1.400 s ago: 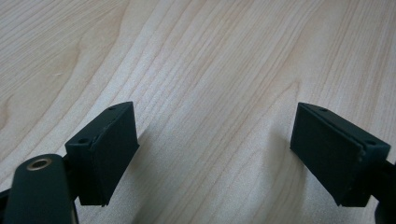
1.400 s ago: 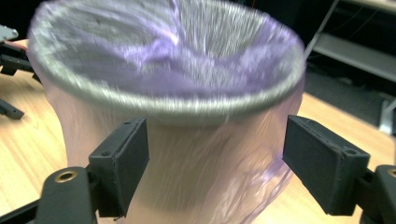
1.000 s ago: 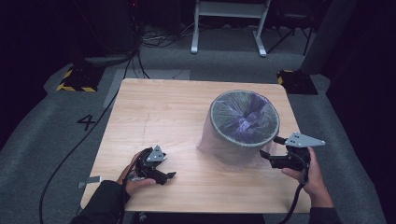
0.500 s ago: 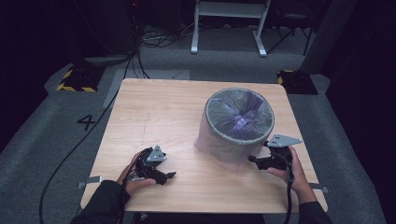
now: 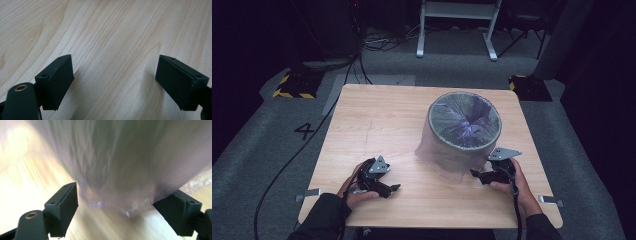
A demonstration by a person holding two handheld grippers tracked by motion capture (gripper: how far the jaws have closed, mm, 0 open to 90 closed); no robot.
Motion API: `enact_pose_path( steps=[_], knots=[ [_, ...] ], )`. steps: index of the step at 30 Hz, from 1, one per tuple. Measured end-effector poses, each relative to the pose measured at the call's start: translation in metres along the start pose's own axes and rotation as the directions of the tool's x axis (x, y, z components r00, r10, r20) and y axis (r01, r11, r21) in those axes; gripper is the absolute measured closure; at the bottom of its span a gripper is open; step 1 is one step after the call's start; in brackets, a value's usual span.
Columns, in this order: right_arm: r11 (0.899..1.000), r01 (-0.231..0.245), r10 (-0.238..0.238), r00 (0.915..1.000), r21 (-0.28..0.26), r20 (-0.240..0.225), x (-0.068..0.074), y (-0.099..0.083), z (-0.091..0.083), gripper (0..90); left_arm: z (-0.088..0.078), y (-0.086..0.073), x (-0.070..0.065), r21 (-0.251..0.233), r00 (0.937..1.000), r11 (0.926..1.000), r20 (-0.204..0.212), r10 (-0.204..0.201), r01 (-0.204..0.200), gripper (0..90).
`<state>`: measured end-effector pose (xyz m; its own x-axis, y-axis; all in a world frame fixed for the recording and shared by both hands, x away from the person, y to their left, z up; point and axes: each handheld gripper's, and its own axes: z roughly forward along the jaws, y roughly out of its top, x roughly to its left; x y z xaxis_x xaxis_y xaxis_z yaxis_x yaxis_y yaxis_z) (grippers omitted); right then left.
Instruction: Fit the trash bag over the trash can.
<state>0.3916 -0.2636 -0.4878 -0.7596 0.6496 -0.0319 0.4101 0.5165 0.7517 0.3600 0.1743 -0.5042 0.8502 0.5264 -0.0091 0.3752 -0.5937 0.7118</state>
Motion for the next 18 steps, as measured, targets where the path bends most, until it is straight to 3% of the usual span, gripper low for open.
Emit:
enact_pose_path(
  steps=[6, 11, 18],
  knots=[
    [0.999, -0.016, 0.015, 0.9996, 0.037, 0.023, -0.002, -0.021, -0.011, 18.7, 0.000, 0.000, 0.000, 0.002, 1.0000, 1.0000, 0.001, 0.002, -0.002, 14.4],
    [0.997, -0.077, 0.076, 0.9962, 0.025, 0.044, -0.005, -0.038, -0.020, 17.4, 0.000, 0.000, 0.000, 0.002, 1.0000, 1.0000, 0.001, 0.002, -0.002, 14.4],
    [0.995, -0.101, 0.100, 0.9922, 0.008, 0.074, 0.001, -0.050, -0.034, 16.8, 0.000, 0.000, 0.000, 0.003, 1.0000, 1.0000, 0.001, 0.002, -0.002, 14.4]
  ],
)
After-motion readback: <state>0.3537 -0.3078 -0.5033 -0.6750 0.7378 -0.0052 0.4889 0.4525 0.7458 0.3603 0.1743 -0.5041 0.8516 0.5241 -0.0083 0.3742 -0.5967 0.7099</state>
